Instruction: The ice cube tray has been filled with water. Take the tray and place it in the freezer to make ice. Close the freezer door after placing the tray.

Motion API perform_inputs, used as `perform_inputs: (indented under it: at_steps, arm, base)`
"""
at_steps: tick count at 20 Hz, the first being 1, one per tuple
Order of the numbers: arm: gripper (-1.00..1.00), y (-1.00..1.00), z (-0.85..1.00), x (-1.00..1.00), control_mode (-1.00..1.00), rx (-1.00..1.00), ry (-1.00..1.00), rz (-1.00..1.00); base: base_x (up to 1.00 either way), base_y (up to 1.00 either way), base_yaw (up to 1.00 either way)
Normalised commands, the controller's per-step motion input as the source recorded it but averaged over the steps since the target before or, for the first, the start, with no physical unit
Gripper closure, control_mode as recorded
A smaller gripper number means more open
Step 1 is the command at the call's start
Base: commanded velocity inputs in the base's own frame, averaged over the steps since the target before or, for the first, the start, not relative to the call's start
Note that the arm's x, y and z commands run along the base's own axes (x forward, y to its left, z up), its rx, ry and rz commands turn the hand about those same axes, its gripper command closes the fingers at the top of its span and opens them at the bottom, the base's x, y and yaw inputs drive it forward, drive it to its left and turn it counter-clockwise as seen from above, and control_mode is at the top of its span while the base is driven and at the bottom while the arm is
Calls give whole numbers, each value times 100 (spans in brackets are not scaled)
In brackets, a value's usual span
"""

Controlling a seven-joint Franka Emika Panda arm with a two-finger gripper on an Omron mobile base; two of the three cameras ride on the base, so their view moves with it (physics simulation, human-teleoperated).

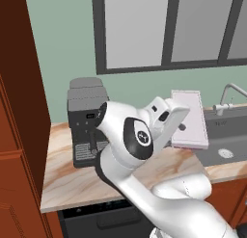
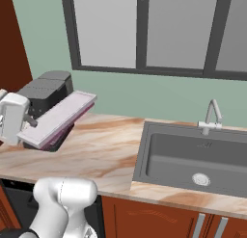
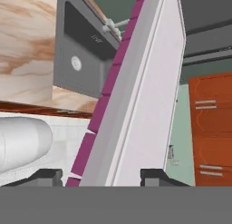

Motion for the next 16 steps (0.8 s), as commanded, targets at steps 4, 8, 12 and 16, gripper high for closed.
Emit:
perform_inputs:
  at_steps: [4, 8, 12, 16]
  arm:
    - [100, 5, 0, -5, 100, -4, 0, -5]
    - [100, 0, 0, 0, 100, 0, 0, 0]
    - [100, 0, 0, 0, 100, 0, 0, 0]
    - [100, 0, 0, 0, 100, 0, 0, 0]
  base:
    - [-20, 19, -30]
    - [-33, 19, -60]
    - [-36, 14, -72]
    - [-41, 13, -82]
